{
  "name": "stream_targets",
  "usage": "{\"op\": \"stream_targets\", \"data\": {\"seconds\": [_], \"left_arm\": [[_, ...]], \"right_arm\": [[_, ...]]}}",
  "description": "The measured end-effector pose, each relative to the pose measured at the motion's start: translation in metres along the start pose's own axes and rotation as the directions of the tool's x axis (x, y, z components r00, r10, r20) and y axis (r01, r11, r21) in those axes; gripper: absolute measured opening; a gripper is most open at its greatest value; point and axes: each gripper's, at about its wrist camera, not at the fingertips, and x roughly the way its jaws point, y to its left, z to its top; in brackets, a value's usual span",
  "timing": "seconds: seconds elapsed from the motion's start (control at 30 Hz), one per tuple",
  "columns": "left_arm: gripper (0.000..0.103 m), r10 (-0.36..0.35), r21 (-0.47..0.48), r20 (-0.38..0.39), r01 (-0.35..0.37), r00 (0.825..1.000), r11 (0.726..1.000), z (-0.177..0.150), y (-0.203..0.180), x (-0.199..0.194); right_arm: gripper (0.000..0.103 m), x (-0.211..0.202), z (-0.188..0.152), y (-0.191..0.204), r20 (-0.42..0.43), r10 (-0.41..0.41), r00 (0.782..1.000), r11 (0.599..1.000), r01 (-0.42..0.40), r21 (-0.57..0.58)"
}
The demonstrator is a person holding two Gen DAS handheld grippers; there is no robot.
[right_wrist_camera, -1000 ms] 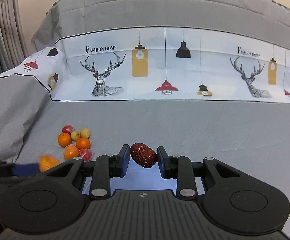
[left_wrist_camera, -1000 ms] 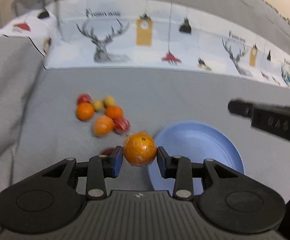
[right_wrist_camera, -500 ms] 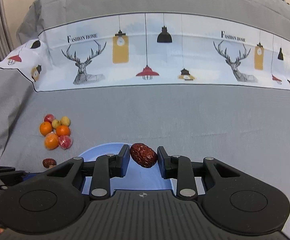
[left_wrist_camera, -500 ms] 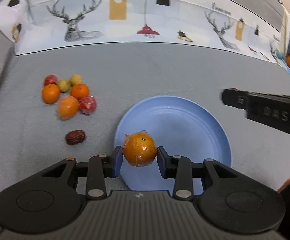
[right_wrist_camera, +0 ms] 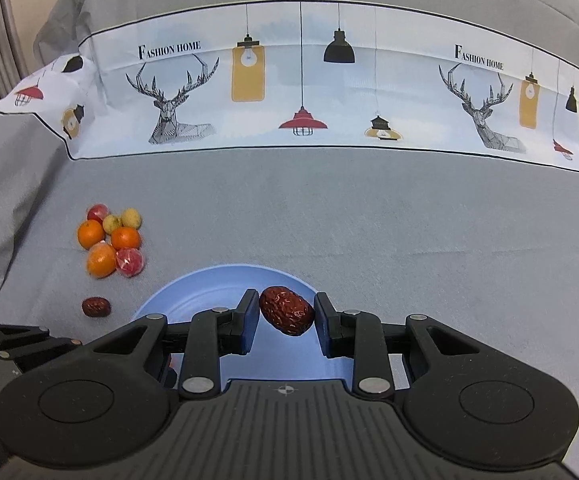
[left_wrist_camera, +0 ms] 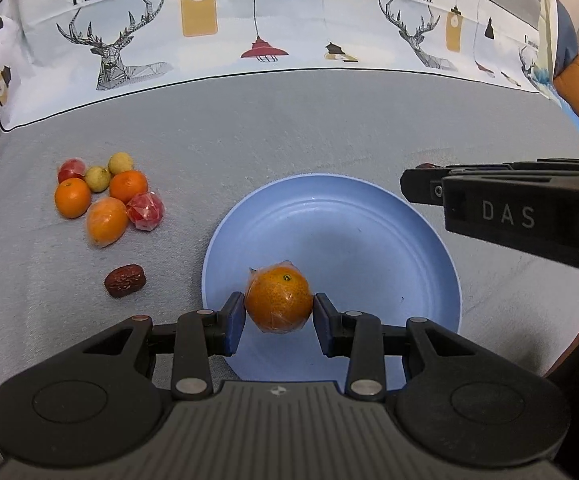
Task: Organize fruits
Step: 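Carry the bagged mandarin and the red date over the blue plate with both tools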
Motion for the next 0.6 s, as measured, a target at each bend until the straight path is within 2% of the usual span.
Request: {"op": "stream_targets", "data": {"seconds": [0.6], "left_arm": [[0.041,-0.002,0.020,-0.003,0.002,1.000,1.000,0.0003,-0.0057,0.0038]], "right_arm": [[0.032,-0.0009,-0.0016,0.0031,-0.014,0.005,1.000,1.000,-0.005,-0.025]]}}
